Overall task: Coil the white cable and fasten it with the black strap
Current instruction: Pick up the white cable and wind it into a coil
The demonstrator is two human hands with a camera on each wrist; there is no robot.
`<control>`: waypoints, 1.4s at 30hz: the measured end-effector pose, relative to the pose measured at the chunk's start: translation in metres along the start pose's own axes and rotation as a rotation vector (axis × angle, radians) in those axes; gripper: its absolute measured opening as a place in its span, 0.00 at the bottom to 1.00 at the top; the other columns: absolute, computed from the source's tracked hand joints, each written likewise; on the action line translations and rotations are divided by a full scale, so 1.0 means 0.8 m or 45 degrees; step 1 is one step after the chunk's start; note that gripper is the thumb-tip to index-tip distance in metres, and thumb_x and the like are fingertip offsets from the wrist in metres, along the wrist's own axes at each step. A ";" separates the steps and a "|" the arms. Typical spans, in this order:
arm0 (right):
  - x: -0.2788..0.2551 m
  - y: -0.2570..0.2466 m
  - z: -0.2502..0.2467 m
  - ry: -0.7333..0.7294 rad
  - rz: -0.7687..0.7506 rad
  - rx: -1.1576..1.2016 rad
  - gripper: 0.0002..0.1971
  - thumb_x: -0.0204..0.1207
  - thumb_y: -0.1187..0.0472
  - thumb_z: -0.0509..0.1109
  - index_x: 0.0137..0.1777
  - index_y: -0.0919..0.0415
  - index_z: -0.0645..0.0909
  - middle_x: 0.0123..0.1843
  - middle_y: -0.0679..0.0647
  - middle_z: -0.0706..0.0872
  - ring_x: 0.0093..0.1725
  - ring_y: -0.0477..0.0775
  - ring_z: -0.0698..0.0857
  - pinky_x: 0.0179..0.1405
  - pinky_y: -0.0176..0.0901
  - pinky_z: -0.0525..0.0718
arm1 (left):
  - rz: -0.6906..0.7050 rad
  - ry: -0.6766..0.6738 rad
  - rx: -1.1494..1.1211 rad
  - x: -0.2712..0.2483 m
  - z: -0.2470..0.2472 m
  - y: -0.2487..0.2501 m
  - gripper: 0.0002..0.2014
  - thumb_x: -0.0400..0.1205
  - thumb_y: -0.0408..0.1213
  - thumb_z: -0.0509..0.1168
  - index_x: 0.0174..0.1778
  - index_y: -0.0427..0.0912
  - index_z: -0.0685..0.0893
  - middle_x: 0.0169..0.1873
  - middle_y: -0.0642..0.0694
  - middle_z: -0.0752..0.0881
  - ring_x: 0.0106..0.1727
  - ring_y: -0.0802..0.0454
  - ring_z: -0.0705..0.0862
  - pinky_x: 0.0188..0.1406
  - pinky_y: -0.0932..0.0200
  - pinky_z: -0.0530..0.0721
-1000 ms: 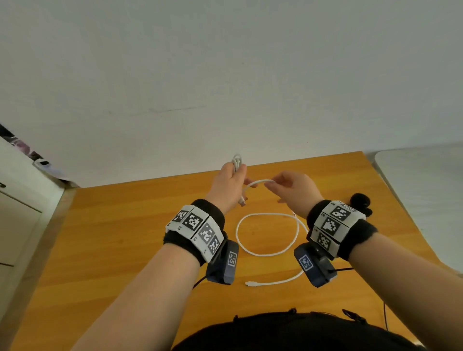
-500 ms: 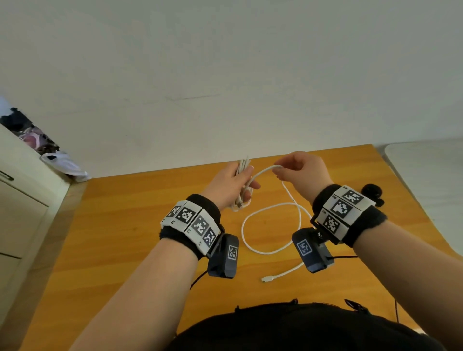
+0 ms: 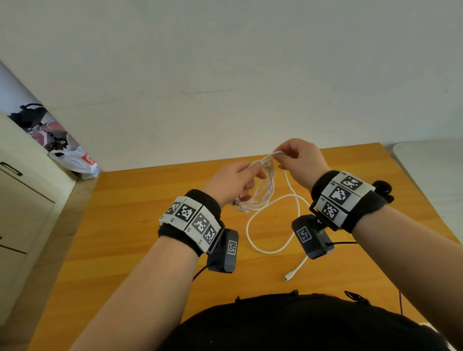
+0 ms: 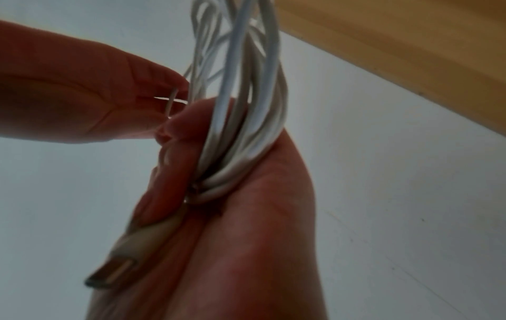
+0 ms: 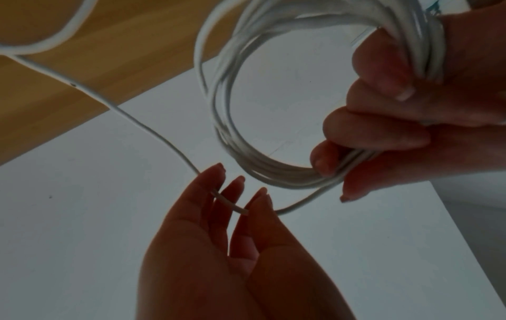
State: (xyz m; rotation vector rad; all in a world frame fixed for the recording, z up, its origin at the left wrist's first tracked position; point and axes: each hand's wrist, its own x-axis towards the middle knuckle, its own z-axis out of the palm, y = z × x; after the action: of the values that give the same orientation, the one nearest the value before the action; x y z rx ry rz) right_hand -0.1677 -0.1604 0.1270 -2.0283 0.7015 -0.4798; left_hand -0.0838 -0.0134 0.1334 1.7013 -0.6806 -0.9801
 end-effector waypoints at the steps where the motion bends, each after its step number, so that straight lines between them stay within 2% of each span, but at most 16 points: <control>1: 0.001 0.001 0.000 -0.009 0.009 -0.008 0.05 0.78 0.61 0.67 0.50 0.62 0.82 0.48 0.59 0.87 0.51 0.61 0.86 0.56 0.55 0.85 | -0.005 0.001 -0.006 0.000 -0.003 0.000 0.16 0.86 0.47 0.55 0.42 0.43 0.81 0.18 0.57 0.66 0.19 0.58 0.64 0.30 0.62 0.74; 4: 0.003 0.007 0.001 -0.115 0.074 0.032 0.07 0.80 0.59 0.65 0.51 0.60 0.82 0.49 0.59 0.87 0.49 0.60 0.85 0.58 0.55 0.84 | -0.021 -0.011 -0.154 -0.002 -0.007 0.004 0.16 0.87 0.47 0.54 0.41 0.42 0.80 0.18 0.57 0.65 0.17 0.59 0.62 0.30 0.61 0.73; 8: 0.001 0.010 0.009 -0.261 0.217 0.339 0.12 0.83 0.57 0.59 0.45 0.57 0.83 0.39 0.46 0.90 0.47 0.47 0.83 0.61 0.44 0.76 | -0.063 -0.038 -0.482 -0.003 -0.010 0.010 0.17 0.87 0.47 0.54 0.40 0.41 0.79 0.18 0.55 0.63 0.15 0.60 0.60 0.30 0.60 0.73; 9: 0.000 0.010 0.010 -0.286 0.268 0.451 0.13 0.83 0.58 0.58 0.45 0.58 0.84 0.37 0.45 0.91 0.46 0.46 0.84 0.60 0.42 0.76 | -0.075 -0.046 -0.548 -0.004 -0.010 0.011 0.17 0.87 0.47 0.54 0.40 0.40 0.79 0.18 0.54 0.63 0.15 0.60 0.60 0.29 0.61 0.74; 11: -0.002 0.009 0.012 -0.371 0.375 0.685 0.16 0.83 0.58 0.55 0.51 0.64 0.84 0.40 0.54 0.91 0.45 0.50 0.86 0.53 0.41 0.79 | -0.097 -0.068 -0.660 -0.004 -0.009 0.013 0.17 0.86 0.48 0.54 0.40 0.40 0.78 0.17 0.54 0.63 0.14 0.60 0.60 0.26 0.64 0.75; 12: -0.002 0.009 0.012 -0.409 0.433 0.809 0.17 0.83 0.58 0.54 0.50 0.66 0.83 0.40 0.57 0.89 0.42 0.54 0.86 0.49 0.41 0.80 | -0.109 -0.074 -0.712 -0.004 -0.009 0.014 0.17 0.86 0.48 0.54 0.39 0.40 0.78 0.17 0.54 0.63 0.13 0.61 0.60 0.25 0.65 0.76; 15: -0.004 0.008 0.012 -0.476 0.560 1.010 0.22 0.82 0.51 0.56 0.38 0.67 0.82 0.24 0.56 0.79 0.28 0.56 0.81 0.40 0.44 0.83 | -0.138 -0.050 -0.806 -0.003 -0.011 0.014 0.18 0.86 0.49 0.54 0.38 0.41 0.78 0.16 0.54 0.63 0.13 0.61 0.60 0.24 0.65 0.76; 18: -0.002 0.010 0.007 -0.437 0.522 0.949 0.25 0.79 0.41 0.60 0.31 0.62 0.75 0.19 0.50 0.70 0.20 0.50 0.70 0.35 0.43 0.77 | -0.150 0.012 -0.680 -0.002 -0.012 0.011 0.17 0.86 0.50 0.55 0.40 0.40 0.78 0.18 0.54 0.63 0.14 0.60 0.61 0.26 0.63 0.75; 20: 0.000 0.007 0.003 -0.315 0.478 0.911 0.24 0.79 0.41 0.61 0.29 0.58 0.68 0.18 0.47 0.65 0.18 0.48 0.64 0.31 0.43 0.70 | -0.157 0.017 -0.579 -0.002 -0.008 0.012 0.17 0.86 0.50 0.55 0.41 0.40 0.78 0.19 0.54 0.64 0.15 0.59 0.62 0.29 0.61 0.76; 22: 0.003 0.003 0.003 -0.174 0.446 0.844 0.23 0.79 0.42 0.61 0.28 0.55 0.64 0.17 0.46 0.62 0.17 0.48 0.60 0.31 0.45 0.69 | -0.167 -0.012 -0.537 -0.002 -0.001 0.016 0.17 0.86 0.50 0.56 0.41 0.40 0.77 0.19 0.53 0.64 0.16 0.59 0.62 0.32 0.59 0.76; 25: 0.007 0.002 0.007 0.004 0.438 0.597 0.24 0.77 0.40 0.62 0.27 0.56 0.68 0.18 0.47 0.66 0.18 0.49 0.65 0.35 0.49 0.76 | -0.175 -0.051 -0.503 -0.004 0.006 0.023 0.16 0.86 0.48 0.55 0.41 0.39 0.77 0.20 0.52 0.66 0.16 0.59 0.63 0.33 0.59 0.75; 29: 0.005 0.002 0.009 0.122 0.373 0.300 0.27 0.77 0.37 0.60 0.27 0.58 0.73 0.22 0.50 0.74 0.21 0.51 0.74 0.41 0.53 0.83 | -0.213 -0.119 -0.592 -0.006 0.007 0.025 0.15 0.88 0.45 0.52 0.43 0.39 0.77 0.18 0.53 0.69 0.16 0.58 0.64 0.35 0.58 0.76; 33: 0.002 0.003 0.008 0.197 0.286 0.200 0.28 0.78 0.37 0.57 0.27 0.59 0.74 0.22 0.51 0.75 0.23 0.52 0.77 0.33 0.44 0.77 | -0.210 -0.165 -0.738 -0.009 0.010 0.028 0.14 0.88 0.44 0.52 0.44 0.39 0.75 0.18 0.53 0.69 0.15 0.60 0.66 0.35 0.60 0.77; 38: 0.000 0.017 0.015 0.184 0.244 0.153 0.29 0.80 0.38 0.54 0.27 0.60 0.74 0.21 0.53 0.75 0.22 0.54 0.77 0.32 0.44 0.77 | -0.223 -0.193 -0.787 -0.009 0.018 0.032 0.14 0.87 0.45 0.52 0.44 0.39 0.74 0.17 0.54 0.67 0.14 0.61 0.63 0.29 0.64 0.78; 42: 0.001 0.027 0.012 0.014 0.272 0.231 0.32 0.81 0.38 0.51 0.28 0.62 0.78 0.17 0.51 0.77 0.20 0.51 0.78 0.30 0.43 0.80 | -0.175 -0.139 -0.717 -0.008 0.017 0.028 0.13 0.88 0.44 0.53 0.43 0.39 0.73 0.15 0.54 0.66 0.14 0.60 0.62 0.26 0.65 0.77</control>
State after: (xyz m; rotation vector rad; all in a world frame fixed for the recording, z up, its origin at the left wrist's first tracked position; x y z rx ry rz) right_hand -0.1678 -0.1643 0.1039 -1.7605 0.8398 -0.4139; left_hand -0.0983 -0.0221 0.1541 1.2133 -0.3120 -1.2315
